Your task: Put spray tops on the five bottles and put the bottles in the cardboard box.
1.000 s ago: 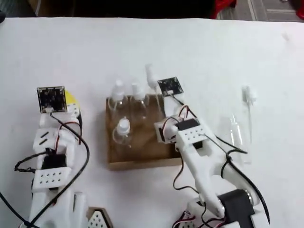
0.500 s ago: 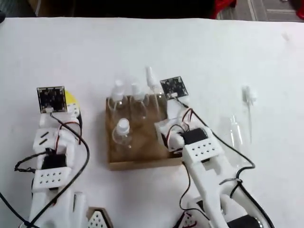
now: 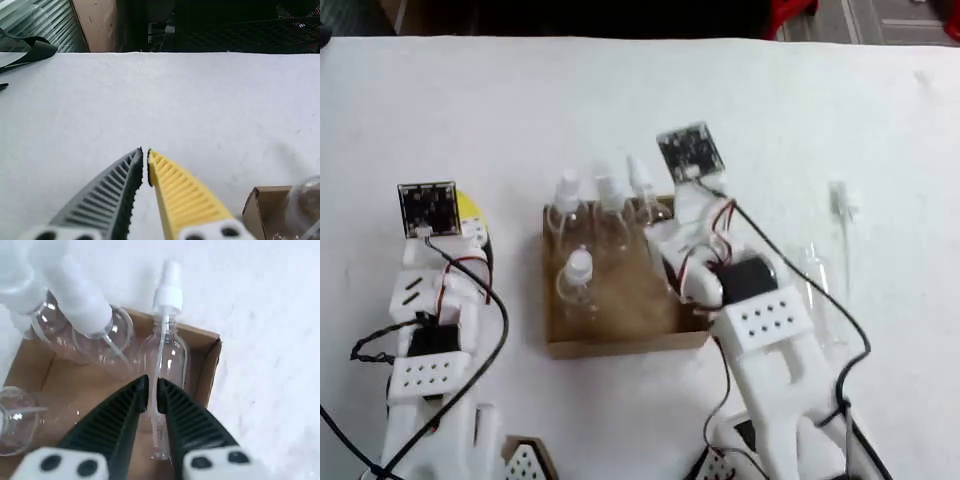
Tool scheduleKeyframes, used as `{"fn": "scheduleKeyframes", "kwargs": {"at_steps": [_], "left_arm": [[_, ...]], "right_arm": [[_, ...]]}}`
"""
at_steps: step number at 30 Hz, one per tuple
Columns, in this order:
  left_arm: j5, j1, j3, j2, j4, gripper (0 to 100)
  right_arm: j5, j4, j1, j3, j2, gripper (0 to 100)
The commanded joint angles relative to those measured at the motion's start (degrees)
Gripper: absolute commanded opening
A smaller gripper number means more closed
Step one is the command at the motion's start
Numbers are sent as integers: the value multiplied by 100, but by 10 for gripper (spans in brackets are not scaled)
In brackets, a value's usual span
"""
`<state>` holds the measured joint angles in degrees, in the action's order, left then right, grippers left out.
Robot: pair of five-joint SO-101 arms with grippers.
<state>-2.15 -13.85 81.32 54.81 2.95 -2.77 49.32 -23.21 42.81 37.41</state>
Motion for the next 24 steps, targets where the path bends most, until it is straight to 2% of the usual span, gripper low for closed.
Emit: {"fn": "scheduleKeyframes", "kwargs": {"at_steps": [1,7,13,24], "left_arm": [[-53,22,-53,-4,-123,24],[-53,22,-53,-4,-123,24],[-53,22,-53,-4,-123,24],[-53,22,-53,-4,-132,24]], "right_arm": [[-35,620,-22,-1618,-760,23],[158,1437,-75,-3446,-2756,202],[167,1903,13,-4571,-3960,187],[158,1727,92,-4598,-4075,187]]}}
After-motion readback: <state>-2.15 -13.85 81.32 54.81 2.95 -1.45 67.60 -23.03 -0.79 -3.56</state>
